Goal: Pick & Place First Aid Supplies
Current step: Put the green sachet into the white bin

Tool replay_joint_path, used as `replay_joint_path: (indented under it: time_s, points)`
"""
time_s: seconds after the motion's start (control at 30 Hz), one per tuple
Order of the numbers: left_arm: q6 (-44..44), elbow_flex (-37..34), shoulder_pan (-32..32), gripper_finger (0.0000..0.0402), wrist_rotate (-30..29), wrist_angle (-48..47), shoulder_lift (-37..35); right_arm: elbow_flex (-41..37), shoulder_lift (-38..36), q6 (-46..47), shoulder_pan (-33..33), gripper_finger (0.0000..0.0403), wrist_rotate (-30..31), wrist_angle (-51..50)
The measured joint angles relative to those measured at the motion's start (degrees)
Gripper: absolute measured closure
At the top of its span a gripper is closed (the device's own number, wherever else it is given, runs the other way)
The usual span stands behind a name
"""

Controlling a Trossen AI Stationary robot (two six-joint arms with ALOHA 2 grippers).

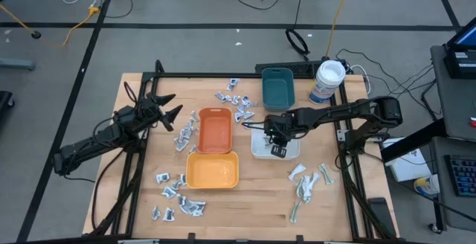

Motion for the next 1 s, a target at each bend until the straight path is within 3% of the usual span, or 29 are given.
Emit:
replay_joint_path:
  time_s: [0.2, 0.3, 1.0]
  points:
    - [0.0, 0.0, -0.01, 0.0094, 0.0, 0.0, 0.0, 0.0, -0.01, 6.43, -0.02, 0.0241, 1.75, 0.66]
    - [-0.02, 0.0, 0.0, 0.0093, 0.0, -0.02, 0.01, 0.41, -0.46, 9.96, -0.04, 0.0213, 1.59, -0.53]
    - [0.0, 0.0, 0.01, 0.0094, 0.0, 0.0, 0.01, 14.04, -1.62, 44.17, 0.02, 0.0204, 1.42, -25.61]
